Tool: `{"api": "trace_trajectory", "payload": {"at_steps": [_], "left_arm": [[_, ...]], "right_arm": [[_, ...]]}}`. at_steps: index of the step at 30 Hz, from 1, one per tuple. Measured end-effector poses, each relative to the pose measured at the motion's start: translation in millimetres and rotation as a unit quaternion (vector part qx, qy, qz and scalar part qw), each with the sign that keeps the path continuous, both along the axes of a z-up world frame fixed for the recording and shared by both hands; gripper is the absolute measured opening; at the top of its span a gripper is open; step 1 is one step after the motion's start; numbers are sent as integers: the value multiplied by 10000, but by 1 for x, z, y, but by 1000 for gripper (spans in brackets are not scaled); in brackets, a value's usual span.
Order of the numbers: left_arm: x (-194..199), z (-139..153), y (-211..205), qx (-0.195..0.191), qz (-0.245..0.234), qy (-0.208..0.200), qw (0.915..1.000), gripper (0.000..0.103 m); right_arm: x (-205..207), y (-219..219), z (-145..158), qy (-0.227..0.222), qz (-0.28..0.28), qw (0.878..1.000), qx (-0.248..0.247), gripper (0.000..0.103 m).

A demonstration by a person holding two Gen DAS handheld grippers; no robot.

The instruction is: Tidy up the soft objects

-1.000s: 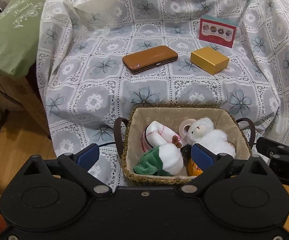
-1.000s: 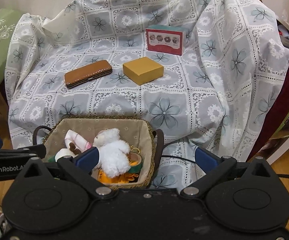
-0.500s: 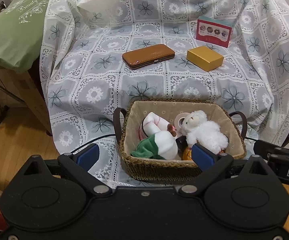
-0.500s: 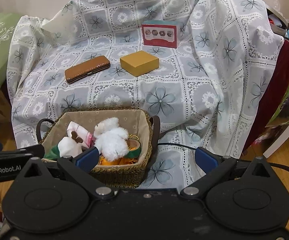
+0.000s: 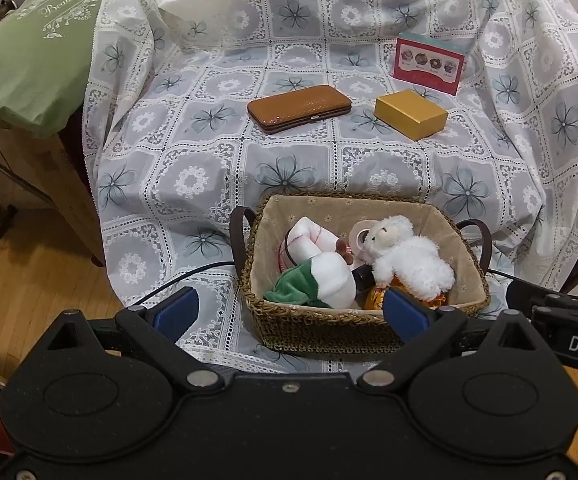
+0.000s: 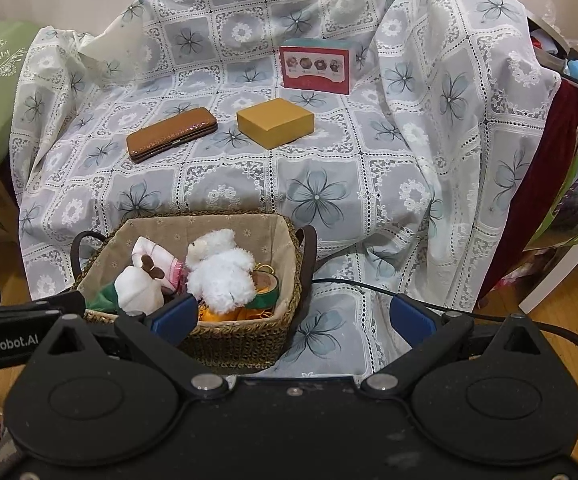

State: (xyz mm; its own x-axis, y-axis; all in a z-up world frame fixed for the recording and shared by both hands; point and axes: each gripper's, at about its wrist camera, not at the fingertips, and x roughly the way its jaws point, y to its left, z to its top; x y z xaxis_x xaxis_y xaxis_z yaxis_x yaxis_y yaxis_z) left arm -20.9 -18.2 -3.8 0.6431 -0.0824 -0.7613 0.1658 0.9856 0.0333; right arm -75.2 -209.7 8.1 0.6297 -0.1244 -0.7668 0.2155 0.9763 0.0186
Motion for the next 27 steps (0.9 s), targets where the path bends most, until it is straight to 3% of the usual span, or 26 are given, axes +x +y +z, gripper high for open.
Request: {"api": "trace_trajectory", "payload": {"at_steps": [27], "left_arm": [[1,0,1,-6,18,26,10000,96]], "right_arm": [[1,0,-4,75,17,10000,54,102]]}}
